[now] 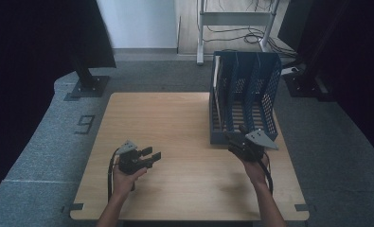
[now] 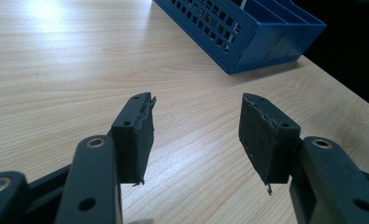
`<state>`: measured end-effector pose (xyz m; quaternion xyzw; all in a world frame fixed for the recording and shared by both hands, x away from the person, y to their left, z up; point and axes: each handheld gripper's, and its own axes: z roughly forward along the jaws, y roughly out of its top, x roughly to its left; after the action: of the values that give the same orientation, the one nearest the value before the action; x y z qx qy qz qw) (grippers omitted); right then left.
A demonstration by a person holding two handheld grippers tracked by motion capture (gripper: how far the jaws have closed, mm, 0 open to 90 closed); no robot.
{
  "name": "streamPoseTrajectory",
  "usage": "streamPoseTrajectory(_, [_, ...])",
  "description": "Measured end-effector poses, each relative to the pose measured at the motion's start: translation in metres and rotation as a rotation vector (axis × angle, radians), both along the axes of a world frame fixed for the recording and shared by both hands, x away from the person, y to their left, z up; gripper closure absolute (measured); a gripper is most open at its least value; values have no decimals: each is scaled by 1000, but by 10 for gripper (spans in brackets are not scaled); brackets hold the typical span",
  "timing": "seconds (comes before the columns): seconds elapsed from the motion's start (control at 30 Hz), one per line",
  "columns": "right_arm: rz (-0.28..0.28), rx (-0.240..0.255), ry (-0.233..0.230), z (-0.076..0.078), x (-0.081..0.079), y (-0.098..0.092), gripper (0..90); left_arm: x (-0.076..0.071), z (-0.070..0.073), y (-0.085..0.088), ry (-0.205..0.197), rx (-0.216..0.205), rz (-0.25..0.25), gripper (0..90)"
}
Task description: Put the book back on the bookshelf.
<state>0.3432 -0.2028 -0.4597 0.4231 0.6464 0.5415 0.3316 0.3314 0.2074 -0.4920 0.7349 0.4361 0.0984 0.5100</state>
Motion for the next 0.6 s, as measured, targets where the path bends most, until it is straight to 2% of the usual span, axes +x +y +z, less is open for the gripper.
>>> streamPoseTrajectory(0.27, [13,-13,26,-18,-19,-9,346,0,0,1,0,2,2,449])
streamPoseTrajectory(0.6, [26,-58,98,-45,-33,-18,346,-1,1,0,-3,8,0,449])
